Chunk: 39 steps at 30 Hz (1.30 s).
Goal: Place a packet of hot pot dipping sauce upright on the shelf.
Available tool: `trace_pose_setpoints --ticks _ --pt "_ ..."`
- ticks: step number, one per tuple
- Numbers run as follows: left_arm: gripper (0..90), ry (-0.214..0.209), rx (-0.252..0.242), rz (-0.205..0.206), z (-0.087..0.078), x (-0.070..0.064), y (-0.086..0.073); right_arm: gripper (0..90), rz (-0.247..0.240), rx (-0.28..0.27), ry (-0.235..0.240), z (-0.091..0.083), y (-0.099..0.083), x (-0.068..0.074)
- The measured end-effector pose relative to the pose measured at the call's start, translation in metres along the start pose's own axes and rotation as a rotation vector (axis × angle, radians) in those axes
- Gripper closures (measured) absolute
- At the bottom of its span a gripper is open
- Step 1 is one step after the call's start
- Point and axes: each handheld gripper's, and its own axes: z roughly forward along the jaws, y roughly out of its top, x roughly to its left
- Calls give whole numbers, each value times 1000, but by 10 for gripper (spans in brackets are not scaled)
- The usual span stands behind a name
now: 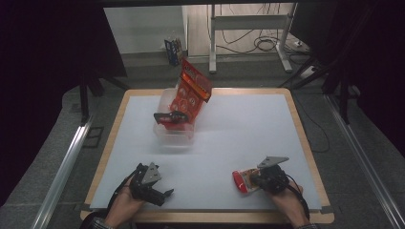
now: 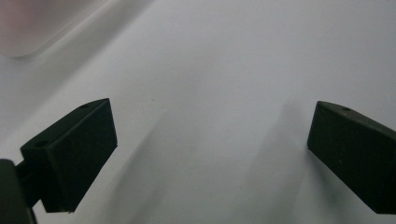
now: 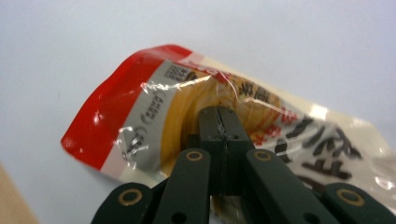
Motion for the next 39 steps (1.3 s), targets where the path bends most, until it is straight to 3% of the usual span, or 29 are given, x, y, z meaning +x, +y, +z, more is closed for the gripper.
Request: trace_pose_setpoints --ticks 24,32,39 --pt "15 1 -2 10 1 -1 1 891 -81 -4 -38 41 49 13" --pt "16 6 -4 5 -3 0 -1 888 -74 2 8 31 49 9" --pt "15 9 -2 7 -2 -1 -1 887 -22 -78 -6 -3 37 -6"
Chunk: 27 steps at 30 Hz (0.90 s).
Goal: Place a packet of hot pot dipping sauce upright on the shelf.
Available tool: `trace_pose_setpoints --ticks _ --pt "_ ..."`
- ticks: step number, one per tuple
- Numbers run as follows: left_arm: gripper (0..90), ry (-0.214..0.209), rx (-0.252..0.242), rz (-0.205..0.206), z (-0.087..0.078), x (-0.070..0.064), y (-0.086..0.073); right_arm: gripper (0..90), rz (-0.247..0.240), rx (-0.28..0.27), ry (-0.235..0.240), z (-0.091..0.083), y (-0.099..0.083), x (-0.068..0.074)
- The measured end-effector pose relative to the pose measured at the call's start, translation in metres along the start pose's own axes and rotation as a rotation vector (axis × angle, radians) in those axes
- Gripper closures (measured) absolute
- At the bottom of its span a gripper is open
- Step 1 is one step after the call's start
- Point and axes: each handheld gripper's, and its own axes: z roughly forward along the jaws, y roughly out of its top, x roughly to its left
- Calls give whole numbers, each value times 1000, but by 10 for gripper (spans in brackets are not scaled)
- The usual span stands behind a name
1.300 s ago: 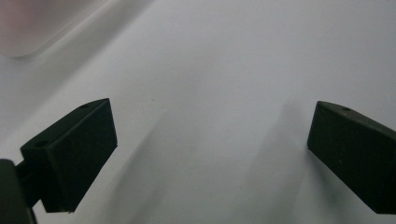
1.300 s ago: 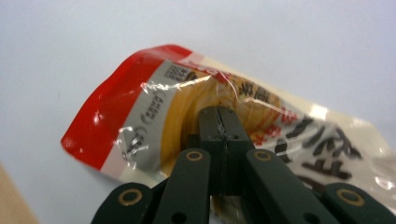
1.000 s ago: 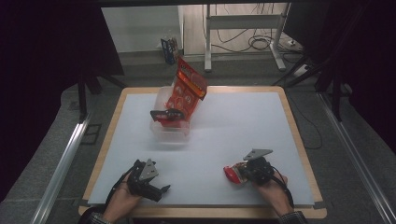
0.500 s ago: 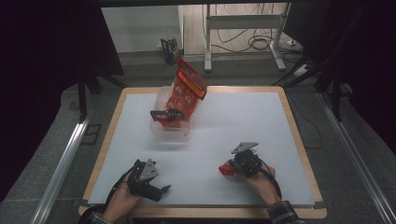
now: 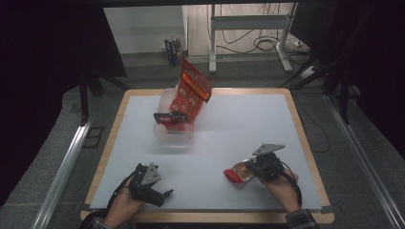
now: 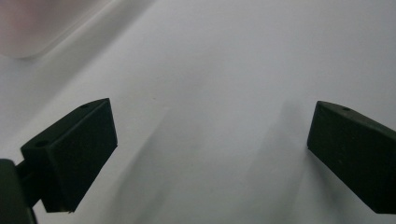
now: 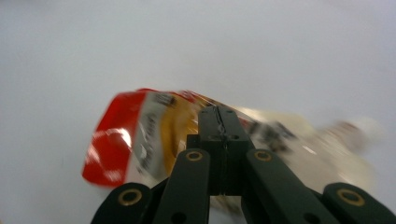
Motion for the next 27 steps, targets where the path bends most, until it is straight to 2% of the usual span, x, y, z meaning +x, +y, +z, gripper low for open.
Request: trace_pose_setpoints --ticks 4,7,12,13,14,17,21,22,23,24,25,27 --pt "15 1 -2 0 0 0 0 888 31 -21 -41 -21 -10 -8" --pt "15 3 -2 0 0 0 0 887 36 -29 -69 -36 -19 -10" --pt "16 4 -5 0 0 -1 0 887 43 2 -92 -48 -39 -9" --pt "16 4 -3 1 0 -1 0 887 50 21 -101 -48 -45 -11" --pt "15 4 -2 4 0 -1 0 887 80 53 -121 -45 -51 -17" --pt "15 4 -1 5 0 -1 1 887 98 70 -132 -39 -54 -26" --pt "16 4 2 6 1 0 1 887 134 85 -89 -22 -52 -36" --pt "16 5 3 5 1 -1 0 887 132 76 -83 -18 -50 -37" --pt "16 5 2 5 1 -1 0 887 135 73 -57 -14 -47 -36" --pt "16 5 2 5 1 0 0 888 131 76 -61 -12 -44 -34" --pt "16 5 3 5 1 0 0 887 103 76 -76 -8 -41 -31" --pt "16 6 4 7 1 -1 1 888 88 78 -75 -3 -35 -27"
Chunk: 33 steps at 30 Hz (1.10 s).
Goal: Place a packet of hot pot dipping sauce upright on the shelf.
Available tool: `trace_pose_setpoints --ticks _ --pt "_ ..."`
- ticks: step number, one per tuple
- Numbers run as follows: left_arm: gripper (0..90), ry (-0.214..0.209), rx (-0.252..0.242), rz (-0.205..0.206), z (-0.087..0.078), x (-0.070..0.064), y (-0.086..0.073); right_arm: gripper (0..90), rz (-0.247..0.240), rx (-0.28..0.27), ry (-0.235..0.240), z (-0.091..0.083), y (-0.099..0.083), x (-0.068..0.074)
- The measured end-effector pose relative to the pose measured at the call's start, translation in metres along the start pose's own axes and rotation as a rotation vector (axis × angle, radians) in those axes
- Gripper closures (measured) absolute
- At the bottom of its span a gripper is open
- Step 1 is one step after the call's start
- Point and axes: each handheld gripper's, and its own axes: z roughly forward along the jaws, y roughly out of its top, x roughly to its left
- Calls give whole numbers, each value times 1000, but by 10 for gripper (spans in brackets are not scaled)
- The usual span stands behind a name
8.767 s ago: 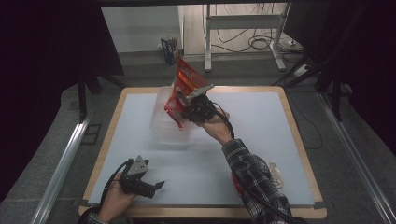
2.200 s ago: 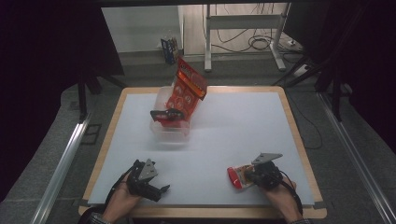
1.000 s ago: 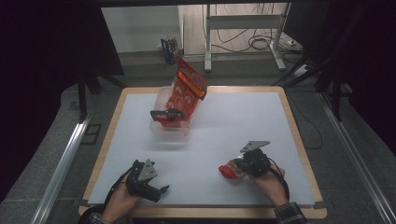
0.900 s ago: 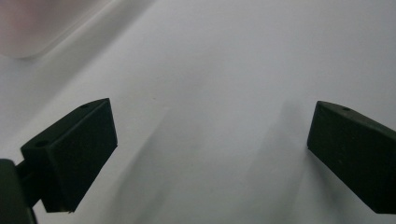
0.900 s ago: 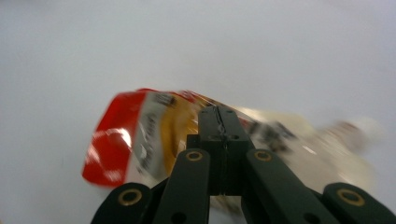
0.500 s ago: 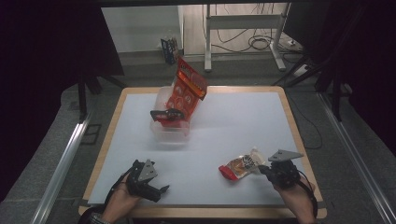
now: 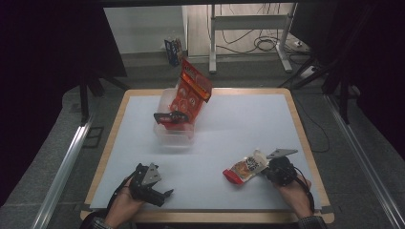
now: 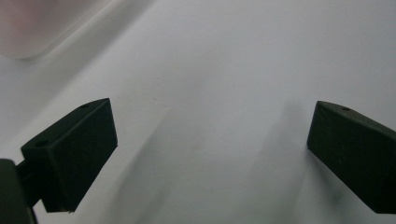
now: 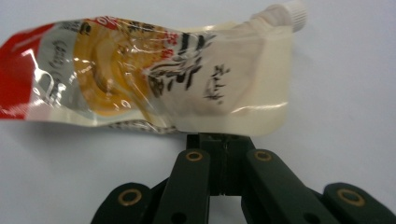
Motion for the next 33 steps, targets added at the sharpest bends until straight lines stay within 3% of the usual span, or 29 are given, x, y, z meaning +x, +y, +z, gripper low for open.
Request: trace_pose_setpoints --ticks 3,8,12,16,20,21,23,27,31,33 --pt "16 1 1 2 0 0 0 888 -11 -2 8 6 6 5" --pt "16 1 1 0 0 0 0 888 -13 -5 61 18 20 16" --pt "17 0 1 -3 0 0 0 888 -48 -3 119 33 35 35" --pt "20 -8 2 -26 -1 1 1 887 -100 10 125 39 44 51" --pt "30 -33 8 -64 -1 0 5 879 -111 8 127 38 42 50" --pt "28 -55 -4 -73 -1 -1 7 855 -111 8 122 36 40 48" --pt "37 -59 -23 -88 0 -3 13 815 -115 5 111 33 38 45" --pt "168 -85 -73 -84 1 -9 27 734 -120 -6 103 29 35 42" --pt "390 -157 -138 -92 6 -14 42 674 -136 -9 100 27 31 41" --pt "430 -182 -151 -75 12 -17 50 658 -134 -9 100 26 30 41"
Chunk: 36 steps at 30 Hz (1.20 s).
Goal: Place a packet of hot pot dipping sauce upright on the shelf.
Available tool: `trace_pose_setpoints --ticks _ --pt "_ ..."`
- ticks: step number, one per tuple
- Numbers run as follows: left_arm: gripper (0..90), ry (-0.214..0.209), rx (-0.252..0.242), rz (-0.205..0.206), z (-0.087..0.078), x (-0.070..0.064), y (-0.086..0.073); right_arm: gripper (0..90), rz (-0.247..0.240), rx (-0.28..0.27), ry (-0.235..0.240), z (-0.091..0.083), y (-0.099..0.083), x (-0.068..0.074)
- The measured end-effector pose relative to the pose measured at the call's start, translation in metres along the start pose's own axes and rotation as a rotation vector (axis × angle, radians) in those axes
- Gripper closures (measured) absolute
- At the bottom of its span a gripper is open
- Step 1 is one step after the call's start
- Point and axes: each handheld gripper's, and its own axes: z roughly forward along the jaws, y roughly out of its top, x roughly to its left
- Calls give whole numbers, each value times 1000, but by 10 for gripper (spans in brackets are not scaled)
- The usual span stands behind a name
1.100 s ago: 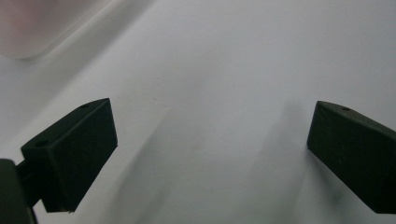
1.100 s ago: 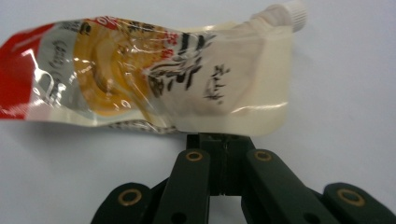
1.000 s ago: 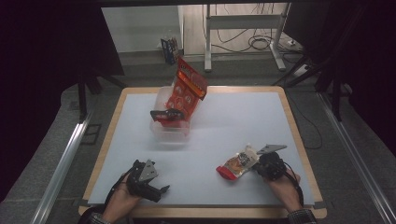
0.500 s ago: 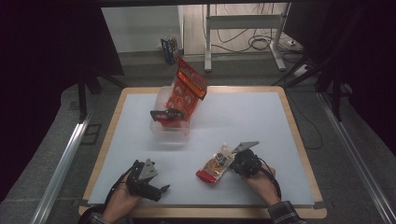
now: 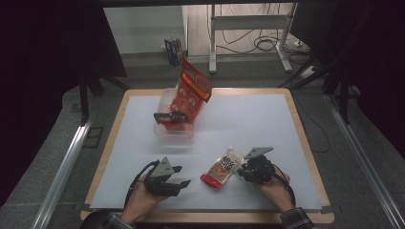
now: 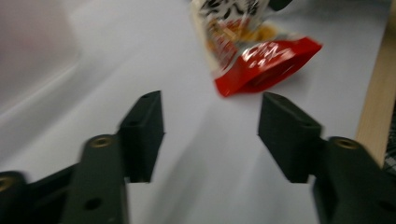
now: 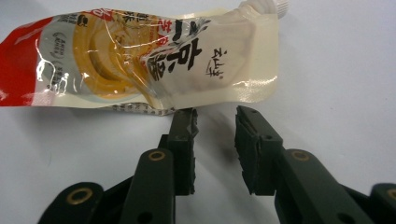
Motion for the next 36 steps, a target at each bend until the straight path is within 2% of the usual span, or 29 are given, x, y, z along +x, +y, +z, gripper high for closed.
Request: trace_pose_setpoints --ticks 5,6,7,10,14,17,19,21,22,23,24,26,29,34,36 --pt "635 -52 -36 31 20 -5 18 605 -12 -11 -5 -2 -1 1" --pt "703 -60 -42 39 23 -6 22 584 -10 -10 -1 -2 -2 1" --pt "703 -64 -45 48 27 -7 25 584 -10 -10 -1 -2 -2 1" --pt "776 -88 -50 54 43 -9 32 552 1 -11 11 -3 -2 0" --pt "810 -113 -11 56 61 -12 31 501 1 -20 19 -4 -2 0" --pt "846 -129 5 28 63 -10 29 449 3 -23 31 -4 -2 0" --pt "883 -100 33 54 65 -13 28 413 6 -25 36 -3 -1 0" --pt "900 -55 81 97 70 -16 24 387 14 -31 43 -2 0 0" --pt "900 -40 70 109 71 -18 22 374 20 -35 47 -2 0 0" --pt "900 -43 76 113 70 -16 21 360 22 -41 51 -1 1 0" --pt "900 -45 73 97 71 -17 22 348 26 -42 57 -1 1 -1" --pt "900 -42 89 118 70 -17 23 327 36 -42 67 2 2 -2" --pt "900 -44 76 104 71 -17 22 313 52 -65 114 5 6 -4" --pt "900 -42 77 108 71 -18 22 311 76 -89 155 12 15 -6" --pt "900 -38 78 118 71 -18 22 356 126 -89 191 14 18 -8"
